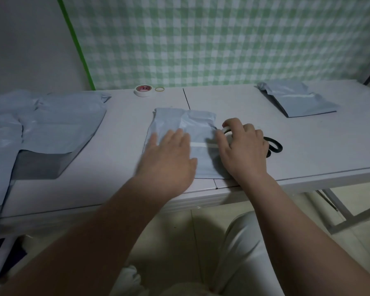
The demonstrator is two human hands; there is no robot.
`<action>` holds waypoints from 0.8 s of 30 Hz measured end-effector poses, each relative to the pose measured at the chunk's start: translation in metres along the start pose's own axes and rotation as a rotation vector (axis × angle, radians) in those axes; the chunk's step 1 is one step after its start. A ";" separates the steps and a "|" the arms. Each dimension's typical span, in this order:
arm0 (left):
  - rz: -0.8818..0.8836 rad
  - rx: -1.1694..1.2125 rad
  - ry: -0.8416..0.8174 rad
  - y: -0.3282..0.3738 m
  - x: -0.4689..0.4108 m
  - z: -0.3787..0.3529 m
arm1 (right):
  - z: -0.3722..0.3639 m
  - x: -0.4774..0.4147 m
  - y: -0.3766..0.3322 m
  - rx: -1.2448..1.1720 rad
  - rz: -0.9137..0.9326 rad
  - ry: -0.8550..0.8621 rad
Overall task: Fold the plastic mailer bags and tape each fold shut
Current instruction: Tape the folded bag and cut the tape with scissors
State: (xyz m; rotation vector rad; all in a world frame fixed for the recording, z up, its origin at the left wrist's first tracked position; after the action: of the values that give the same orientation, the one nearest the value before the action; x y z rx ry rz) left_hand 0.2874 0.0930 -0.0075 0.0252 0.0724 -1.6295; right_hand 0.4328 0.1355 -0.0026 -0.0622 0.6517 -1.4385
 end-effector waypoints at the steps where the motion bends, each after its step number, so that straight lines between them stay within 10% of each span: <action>1: -0.081 0.032 -0.022 0.016 -0.002 -0.002 | 0.001 0.000 0.002 -0.013 0.006 -0.009; 24: -0.125 0.131 -0.077 0.057 -0.001 -0.003 | 0.014 -0.013 0.021 0.108 0.187 -0.006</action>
State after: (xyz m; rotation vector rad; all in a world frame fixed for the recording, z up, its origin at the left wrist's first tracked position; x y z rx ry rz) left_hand 0.3445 0.0906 -0.0123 0.0592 -0.0942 -1.7560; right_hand 0.4580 0.1458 0.0054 0.0775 0.5587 -1.2895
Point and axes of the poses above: each hand's wrist, its own x-axis away from the middle knuckle, its own z-axis out of the back of the hand, y = z × x, the point moved 8 cm from there along -x, towards the middle knuckle, and after that the axes turned 5 degrees about z, right-handed, at the moved point
